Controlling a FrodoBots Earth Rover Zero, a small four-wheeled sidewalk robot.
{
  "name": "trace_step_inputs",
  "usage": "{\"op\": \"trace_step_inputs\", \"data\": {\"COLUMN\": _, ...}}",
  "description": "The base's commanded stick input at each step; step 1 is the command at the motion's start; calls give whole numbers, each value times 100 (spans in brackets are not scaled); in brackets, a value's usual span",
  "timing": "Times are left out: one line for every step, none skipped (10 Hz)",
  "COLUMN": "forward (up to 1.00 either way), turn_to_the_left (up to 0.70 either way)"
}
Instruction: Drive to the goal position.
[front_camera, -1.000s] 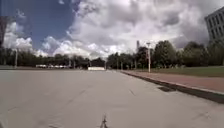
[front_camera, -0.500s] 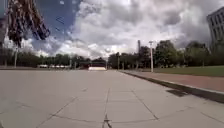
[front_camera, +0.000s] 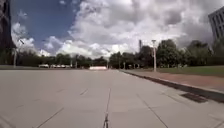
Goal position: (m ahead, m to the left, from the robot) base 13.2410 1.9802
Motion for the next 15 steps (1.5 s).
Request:
{"op": "trace_step_inputs", "data": {"forward": 100, "turn_to_the_left": -40}}
{"op": "trace_step_inputs", "data": {"forward": 100, "turn_to_the_left": -23}}
{"op": "trace_step_inputs", "data": {"forward": 100, "turn_to_the_left": 0}}
{"op": "trace_step_inputs", "data": {"forward": 100, "turn_to_the_left": 0}}
{"op": "trace_step_inputs", "data": {"forward": 100, "turn_to_the_left": 0}}
{"op": "trace_step_inputs", "data": {"forward": 100, "turn_to_the_left": 0}}
{"op": "trace_step_inputs", "data": {"forward": 100, "turn_to_the_left": 0}}
{"op": "trace_step_inputs", "data": {"forward": 100, "turn_to_the_left": 0}}
{"op": "trace_step_inputs", "data": {"forward": 100, "turn_to_the_left": 0}}
{"op": "trace_step_inputs", "data": {"forward": 100, "turn_to_the_left": 0}}
{"op": "trace_step_inputs", "data": {"forward": 100, "turn_to_the_left": 0}}
{"op": "trace_step_inputs", "data": {"forward": 100, "turn_to_the_left": 0}}
{"op": "trace_step_inputs", "data": {"forward": 100, "turn_to_the_left": 0}}
{"op": "trace_step_inputs", "data": {"forward": 100, "turn_to_the_left": 0}}
{"op": "trace_step_inputs", "data": {"forward": 100, "turn_to_the_left": 0}}
